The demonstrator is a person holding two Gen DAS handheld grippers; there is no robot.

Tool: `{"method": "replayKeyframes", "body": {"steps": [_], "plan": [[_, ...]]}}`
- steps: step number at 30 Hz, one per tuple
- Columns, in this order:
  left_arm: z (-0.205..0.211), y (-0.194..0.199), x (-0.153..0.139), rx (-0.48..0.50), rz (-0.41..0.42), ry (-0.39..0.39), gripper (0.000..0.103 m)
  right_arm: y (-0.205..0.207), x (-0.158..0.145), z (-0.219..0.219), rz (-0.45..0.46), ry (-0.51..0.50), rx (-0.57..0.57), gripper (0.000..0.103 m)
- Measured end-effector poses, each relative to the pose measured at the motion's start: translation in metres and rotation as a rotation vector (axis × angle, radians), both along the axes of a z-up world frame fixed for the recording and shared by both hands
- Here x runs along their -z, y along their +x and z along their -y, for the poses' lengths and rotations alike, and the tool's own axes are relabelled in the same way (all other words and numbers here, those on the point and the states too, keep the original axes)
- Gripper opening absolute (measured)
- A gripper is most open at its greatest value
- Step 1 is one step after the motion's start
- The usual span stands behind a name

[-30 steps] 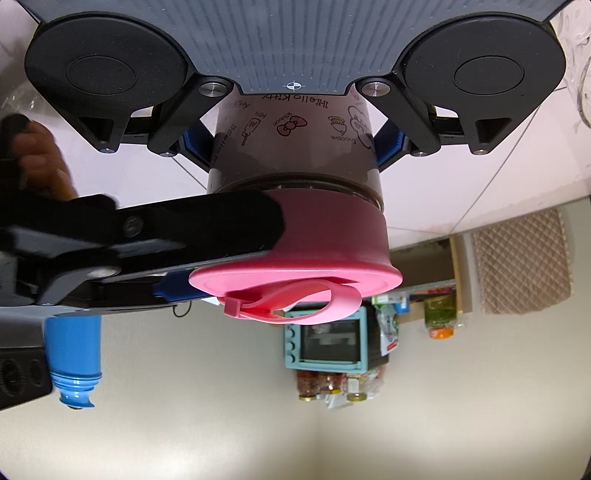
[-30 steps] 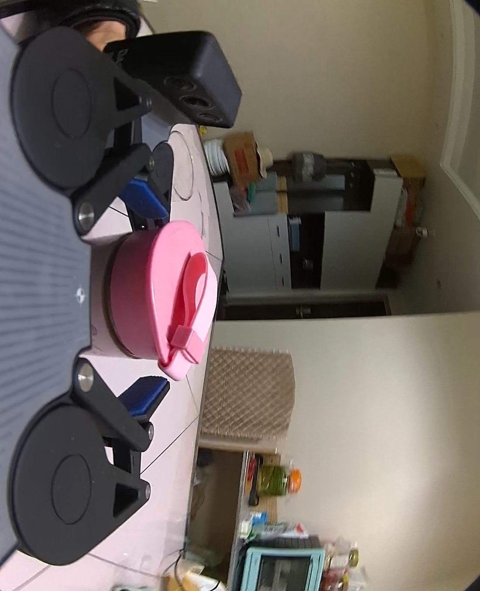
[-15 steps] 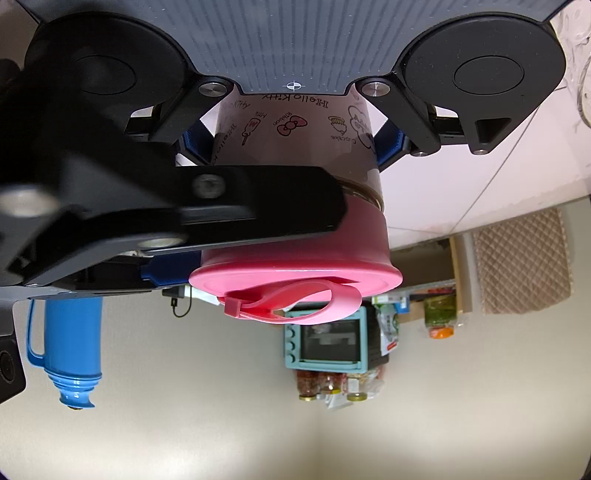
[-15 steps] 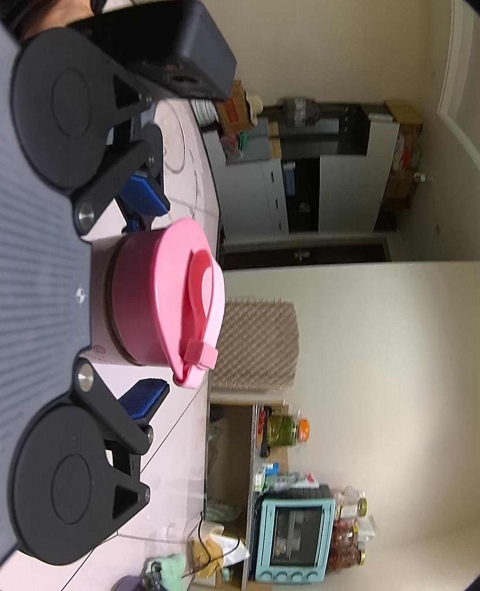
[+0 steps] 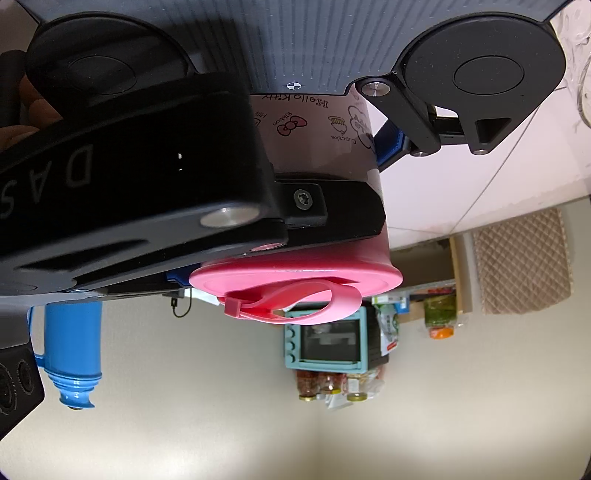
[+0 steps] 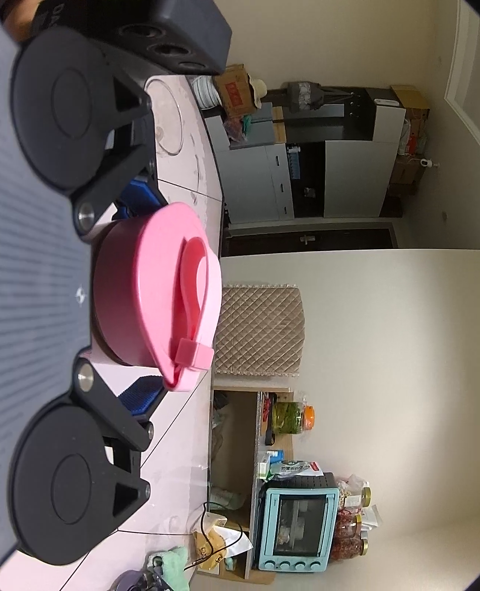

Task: Unscrew bottle cap and pour
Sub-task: 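Regrip the lid and twist it again with the right gripper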

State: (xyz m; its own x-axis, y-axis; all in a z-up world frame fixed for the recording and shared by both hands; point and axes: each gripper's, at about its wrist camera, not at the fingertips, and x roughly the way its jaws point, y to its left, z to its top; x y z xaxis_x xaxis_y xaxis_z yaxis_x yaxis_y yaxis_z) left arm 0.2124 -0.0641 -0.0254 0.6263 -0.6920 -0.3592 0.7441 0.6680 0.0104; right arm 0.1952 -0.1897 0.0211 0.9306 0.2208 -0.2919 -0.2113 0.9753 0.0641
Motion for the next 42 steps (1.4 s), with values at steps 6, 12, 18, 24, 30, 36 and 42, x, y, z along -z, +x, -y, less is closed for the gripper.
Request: {"method": "replayKeyframes", "body": {"steps": [6, 12, 18, 24, 30, 36, 42], "plan": [[0.0, 0.0, 0.0, 0.0, -0.001, -0.001, 0.09, 0.0, -0.001, -0.002, -0.001, 0.001, -0.004, 0.09], [-0.001, 0.001, 0.0, 0.0, -0.001, -0.001, 0.09, 0.001, -0.001, -0.003, -0.012, -0.002, -0.014, 0.086], [-0.001, 0.0, 0.0, 0.0, -0.001, -0.001, 0.09, 0.002, 0.0, -0.002, -0.012, 0.001, -0.038, 0.086], [-0.002, -0.001, 0.0, 0.0, -0.001, -0.001, 0.09, 0.006, 0.0, 0.012, -0.009, 0.017, -0.15, 0.085], [-0.003, -0.001, 0.0, 0.001, 0.0, -0.001, 0.09, 0.017, 0.001, 0.032, -0.003, 0.01, -0.318, 0.085], [-0.004, -0.001, 0.0, 0.001, -0.001, -0.001, 0.09, 0.03, -0.001, 0.05, -0.004, 0.034, -0.474, 0.085], [-0.004, -0.001, 0.0, 0.001, -0.001, -0.001, 0.09, 0.043, -0.005, 0.064, 0.006, 0.03, -0.606, 0.085]]}}
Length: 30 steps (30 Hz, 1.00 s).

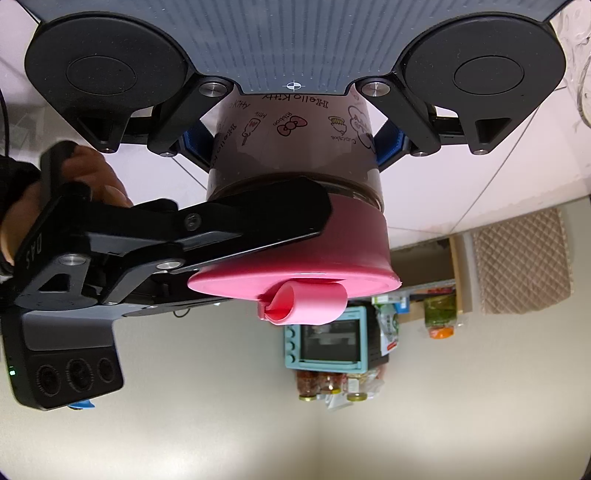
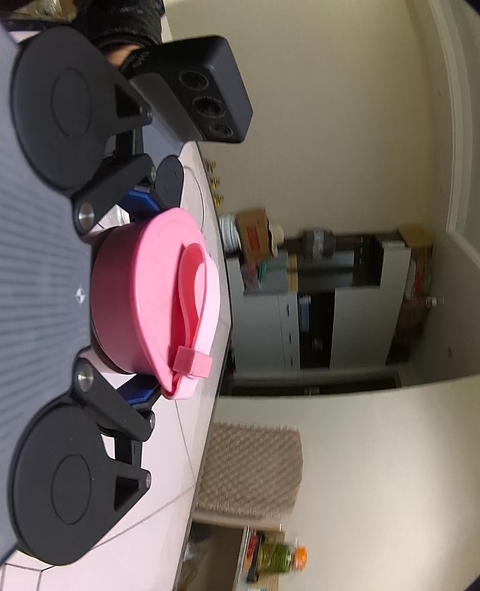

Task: Unscrew bottle cap and pour
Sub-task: 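Regrip the lid and twist it again with the right gripper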

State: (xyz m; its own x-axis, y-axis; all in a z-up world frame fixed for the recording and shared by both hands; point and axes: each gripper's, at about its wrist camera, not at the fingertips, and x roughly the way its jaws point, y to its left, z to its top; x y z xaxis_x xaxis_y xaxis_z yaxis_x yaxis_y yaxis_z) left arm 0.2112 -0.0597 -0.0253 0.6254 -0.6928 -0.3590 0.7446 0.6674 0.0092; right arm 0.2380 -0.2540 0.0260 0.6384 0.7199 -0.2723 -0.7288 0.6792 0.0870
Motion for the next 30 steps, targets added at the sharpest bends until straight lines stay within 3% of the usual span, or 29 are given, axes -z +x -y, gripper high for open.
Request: {"method": "replayKeyframes", "body": {"steps": [6, 8, 19, 30], "plan": [[0.0, 0.0, 0.0, 0.0, 0.0, 0.0, 0.09, -0.001, -0.004, 0.003, 0.011, 0.001, -0.002, 0.086], [0.0, 0.001, 0.0, 0.0, 0.0, 0.0, 0.09, -0.005, -0.006, 0.002, 0.012, -0.007, 0.028, 0.093], [-0.002, 0.001, -0.001, 0.0, 0.0, 0.0, 0.09, -0.047, -0.018, -0.014, 0.005, -0.017, 0.311, 0.097], [-0.002, 0.002, -0.001, 0.001, 0.001, 0.0, 0.09, -0.047, -0.002, -0.042, -0.002, -0.002, 0.512, 0.097]]}}
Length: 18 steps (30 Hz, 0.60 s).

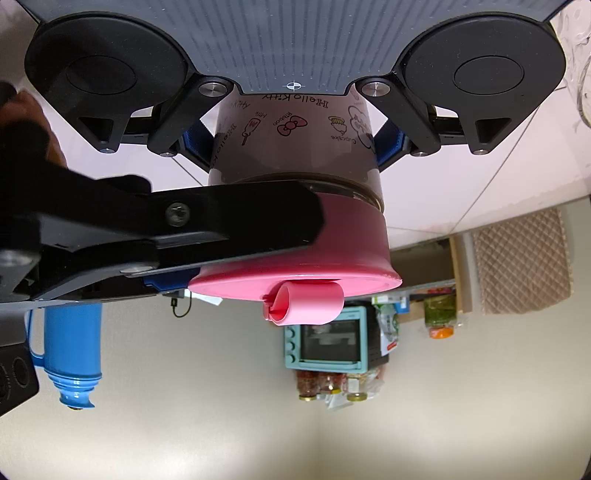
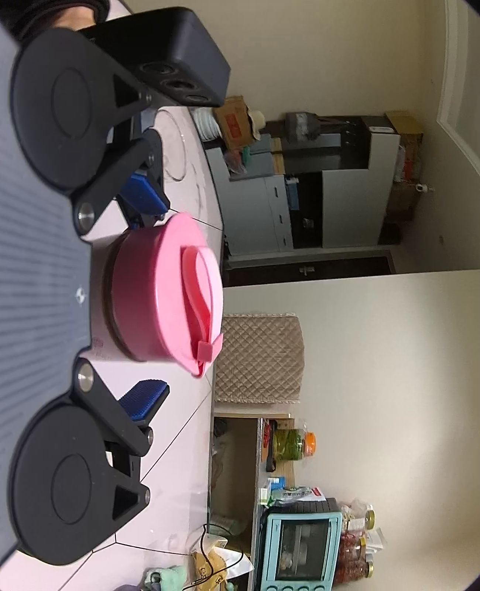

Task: Unscrew bottle cap and pour
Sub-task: 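Regrip the lid and twist it again with the right gripper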

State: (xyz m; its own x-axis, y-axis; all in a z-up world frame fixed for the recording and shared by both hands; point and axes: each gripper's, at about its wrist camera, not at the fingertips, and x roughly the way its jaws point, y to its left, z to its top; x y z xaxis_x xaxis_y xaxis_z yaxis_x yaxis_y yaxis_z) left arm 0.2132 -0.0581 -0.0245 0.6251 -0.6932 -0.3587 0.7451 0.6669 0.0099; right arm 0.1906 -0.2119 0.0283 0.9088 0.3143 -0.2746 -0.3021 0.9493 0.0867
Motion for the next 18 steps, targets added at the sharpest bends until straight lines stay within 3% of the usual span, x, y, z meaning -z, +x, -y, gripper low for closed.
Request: {"method": "replayKeyframes", "body": {"steps": [9, 18], "plan": [[0.001, 0.0, 0.0, 0.0, 0.0, 0.0, 0.09, 0.001, 0.001, -0.028, 0.01, -0.061, 0.088, 0.097], [0.0, 0.001, 0.0, 0.0, 0.001, 0.001, 0.09, 0.007, 0.001, -0.035, -0.015, -0.034, 0.139, 0.096]]}}
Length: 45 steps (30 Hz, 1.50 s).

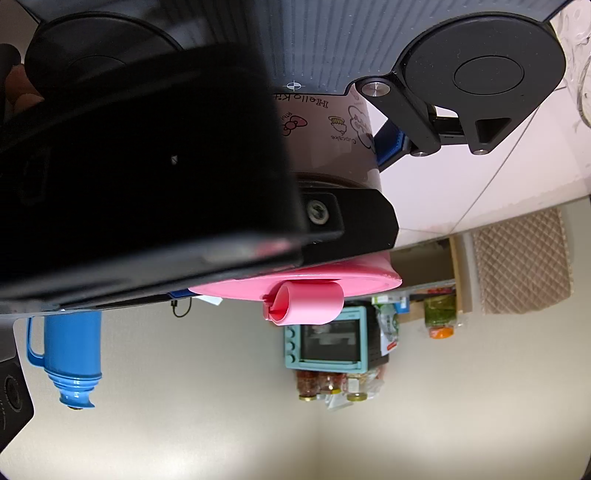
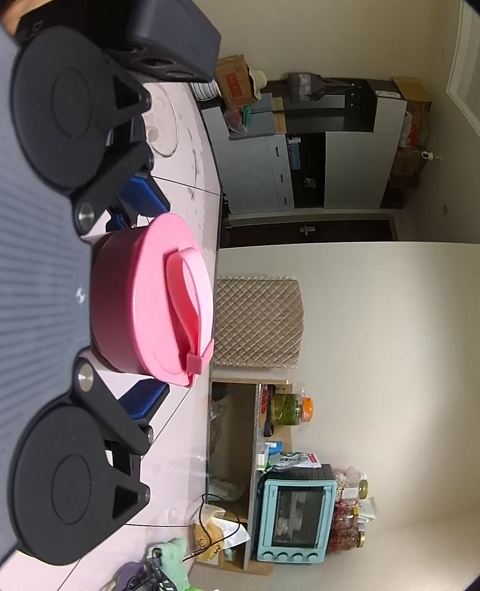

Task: Unscrew bottle cap and pour
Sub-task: 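Regrip the lid and twist it again with the right gripper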

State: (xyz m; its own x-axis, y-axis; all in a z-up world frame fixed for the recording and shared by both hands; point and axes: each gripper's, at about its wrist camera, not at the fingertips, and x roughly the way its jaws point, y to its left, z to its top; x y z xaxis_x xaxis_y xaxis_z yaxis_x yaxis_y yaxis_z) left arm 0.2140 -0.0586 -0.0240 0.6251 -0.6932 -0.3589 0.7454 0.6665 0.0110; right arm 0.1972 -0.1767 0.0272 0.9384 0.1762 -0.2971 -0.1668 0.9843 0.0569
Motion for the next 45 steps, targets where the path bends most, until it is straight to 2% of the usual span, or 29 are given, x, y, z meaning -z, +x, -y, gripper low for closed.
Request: {"method": "replayKeyframes", "body": {"steps": [2, 5, 15, 20, 26, 33, 37, 38, 39, 43, 45], "plan": [[0.0, 0.001, 0.0, 0.0, -0.001, 0.0, 0.09, 0.0, 0.001, 0.0, -0.001, 0.01, -0.003, 0.095], [0.0, 0.0, 0.0, 0.0, 0.0, 0.0, 0.09, 0.0, 0.002, 0.001, -0.003, 0.011, -0.003, 0.087], [-0.001, -0.001, -0.001, 0.001, -0.002, 0.0, 0.09, 0.0, 0.005, 0.009, 0.011, 0.009, -0.076, 0.086], [-0.002, -0.002, -0.001, 0.001, -0.003, 0.0, 0.09, 0.004, 0.008, 0.025, 0.026, 0.02, -0.196, 0.085], [-0.004, 0.001, -0.001, 0.002, -0.004, -0.001, 0.09, 0.016, 0.007, 0.048, 0.041, -0.006, -0.398, 0.085], [-0.003, -0.001, -0.002, 0.002, -0.003, 0.001, 0.09, 0.025, 0.008, 0.065, 0.066, 0.016, -0.549, 0.085], [-0.002, -0.001, -0.002, 0.002, -0.003, 0.001, 0.09, 0.022, 0.004, 0.062, 0.065, 0.01, -0.528, 0.086], [-0.003, -0.001, -0.002, 0.002, -0.003, 0.001, 0.09, 0.02, 0.003, 0.061, 0.063, 0.004, -0.512, 0.089], [-0.004, -0.002, -0.003, 0.002, -0.003, 0.001, 0.09, 0.017, 0.002, 0.058, 0.057, -0.004, -0.484, 0.092], [-0.004, -0.001, -0.003, 0.002, -0.003, 0.001, 0.09, 0.002, -0.001, 0.052, 0.045, -0.017, -0.378, 0.093], [-0.004, -0.001, -0.003, 0.002, -0.003, 0.001, 0.09, -0.007, -0.003, 0.049, 0.051, -0.01, -0.327, 0.097]]}}
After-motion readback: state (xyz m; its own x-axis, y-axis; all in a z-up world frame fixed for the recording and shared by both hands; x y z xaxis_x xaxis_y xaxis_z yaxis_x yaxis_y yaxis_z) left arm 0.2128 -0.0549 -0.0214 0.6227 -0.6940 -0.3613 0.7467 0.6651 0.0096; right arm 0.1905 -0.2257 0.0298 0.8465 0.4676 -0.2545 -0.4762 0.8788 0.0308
